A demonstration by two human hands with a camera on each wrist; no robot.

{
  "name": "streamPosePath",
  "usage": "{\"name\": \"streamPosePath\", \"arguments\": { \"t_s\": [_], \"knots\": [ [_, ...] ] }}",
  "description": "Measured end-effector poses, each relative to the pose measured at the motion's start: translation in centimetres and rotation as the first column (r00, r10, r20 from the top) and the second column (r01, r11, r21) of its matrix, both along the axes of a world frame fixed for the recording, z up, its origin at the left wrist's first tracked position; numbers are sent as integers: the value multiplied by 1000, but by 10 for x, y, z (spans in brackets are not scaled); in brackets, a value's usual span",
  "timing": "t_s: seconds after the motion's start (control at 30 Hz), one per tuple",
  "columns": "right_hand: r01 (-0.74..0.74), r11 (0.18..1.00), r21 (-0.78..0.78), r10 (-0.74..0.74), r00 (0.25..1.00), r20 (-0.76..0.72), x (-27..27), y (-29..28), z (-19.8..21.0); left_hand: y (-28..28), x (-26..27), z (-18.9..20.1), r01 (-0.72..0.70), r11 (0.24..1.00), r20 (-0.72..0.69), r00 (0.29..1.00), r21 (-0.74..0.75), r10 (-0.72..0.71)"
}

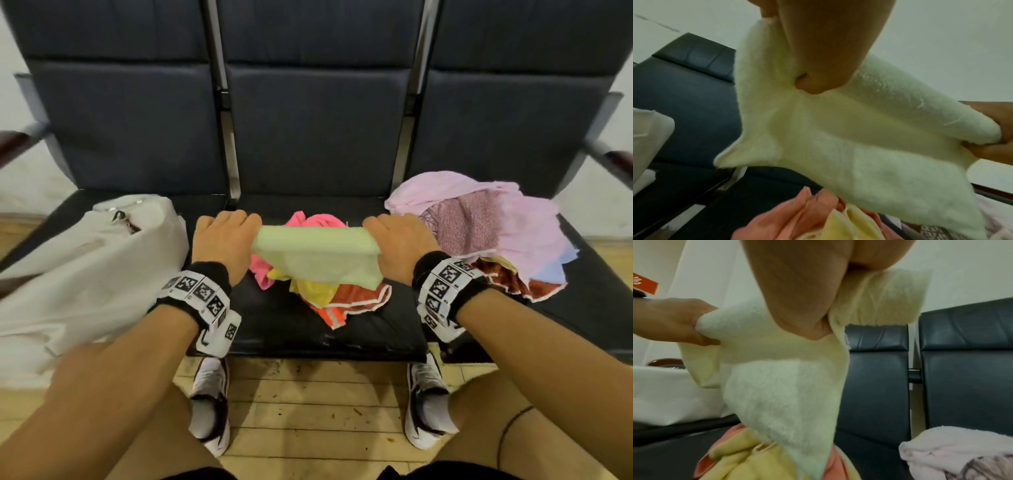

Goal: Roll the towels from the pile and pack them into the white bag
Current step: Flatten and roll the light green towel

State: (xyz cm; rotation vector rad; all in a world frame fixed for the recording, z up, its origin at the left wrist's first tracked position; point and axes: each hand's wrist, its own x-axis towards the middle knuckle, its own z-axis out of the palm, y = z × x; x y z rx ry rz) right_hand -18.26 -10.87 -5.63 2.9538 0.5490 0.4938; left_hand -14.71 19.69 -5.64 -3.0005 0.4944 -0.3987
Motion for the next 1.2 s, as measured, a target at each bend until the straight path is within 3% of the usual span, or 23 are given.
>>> {"name": "streamPosePath", "arguments": {
  "t_s": [0.13,0.27,0.47,0.57,0.67,0.73,0.87,1.1,1.2],
  "knots": [
    [86,996,-3,-83,974,212,15,-6,26,7,11,20,-46,997,102,993,-63,52],
    [44,999,24,-49,966,252,8,-9,0,14,9,-1,-59,994,104,992,-88,68],
    [83,996,29,-85,992,93,-26,-15,-103,23,-19,-93,-24,1000,-70,997,-2,24],
    [79,997,-9,-80,995,-57,-46,-7,-141,24,-35,-132,-65,997,-217,974,29,70],
    [111,994,-20,-113,967,-228,-64,-2,-167,26,-49,-153,-83,991,-410,904,101,117],
    [141,990,8,-133,950,-282,-69,-4,-173,27,-51,-156,-76,992,-448,887,104,115],
    [98,995,34,-80,936,-343,-65,-10,-174,33,-48,-152,-50,991,-417,904,127,99],
    [116,983,140,-70,952,-297,-70,-8,-174,42,-46,-159,-29,1000,-63,998,-9,28],
    [116,982,148,-61,941,-334,-72,-9,-174,42,-50,-160,-82,996,-193,977,38,88]
  ]
}}
